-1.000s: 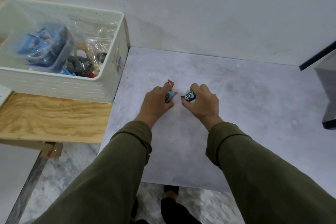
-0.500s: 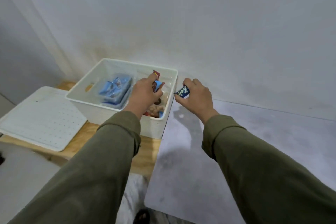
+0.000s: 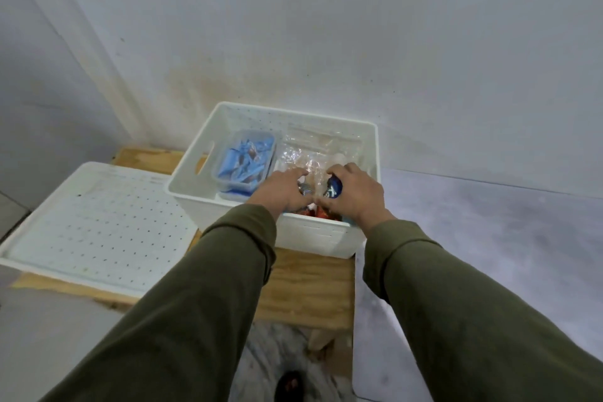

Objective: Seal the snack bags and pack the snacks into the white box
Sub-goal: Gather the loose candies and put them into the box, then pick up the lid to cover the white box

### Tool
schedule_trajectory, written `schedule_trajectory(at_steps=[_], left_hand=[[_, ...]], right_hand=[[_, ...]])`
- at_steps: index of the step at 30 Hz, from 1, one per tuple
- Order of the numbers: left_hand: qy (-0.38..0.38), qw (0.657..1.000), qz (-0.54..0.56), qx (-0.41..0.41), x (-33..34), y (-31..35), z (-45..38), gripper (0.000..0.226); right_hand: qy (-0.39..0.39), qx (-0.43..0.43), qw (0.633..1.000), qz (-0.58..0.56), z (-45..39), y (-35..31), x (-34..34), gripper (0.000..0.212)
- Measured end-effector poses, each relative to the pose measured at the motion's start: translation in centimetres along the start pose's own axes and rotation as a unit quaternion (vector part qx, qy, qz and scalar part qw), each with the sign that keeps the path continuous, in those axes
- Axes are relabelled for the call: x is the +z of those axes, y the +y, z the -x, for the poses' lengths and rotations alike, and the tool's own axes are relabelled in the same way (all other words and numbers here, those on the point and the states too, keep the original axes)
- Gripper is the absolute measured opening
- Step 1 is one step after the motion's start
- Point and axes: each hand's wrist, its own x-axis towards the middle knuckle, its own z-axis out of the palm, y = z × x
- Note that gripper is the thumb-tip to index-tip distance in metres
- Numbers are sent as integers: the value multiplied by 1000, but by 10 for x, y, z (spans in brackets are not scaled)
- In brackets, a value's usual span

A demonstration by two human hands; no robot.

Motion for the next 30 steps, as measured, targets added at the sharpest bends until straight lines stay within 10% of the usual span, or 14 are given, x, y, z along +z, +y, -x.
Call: schedule_trajectory(at_steps=[9,30], left_hand=[[62,997,-31,-19,-22,-19,24,69],[189,942,73,-266,6,-178,230,62]], right_hand=[[-30,23,999,18,15,-19,-17,60],[-61,-252,965,-31,101,-184,44,58]])
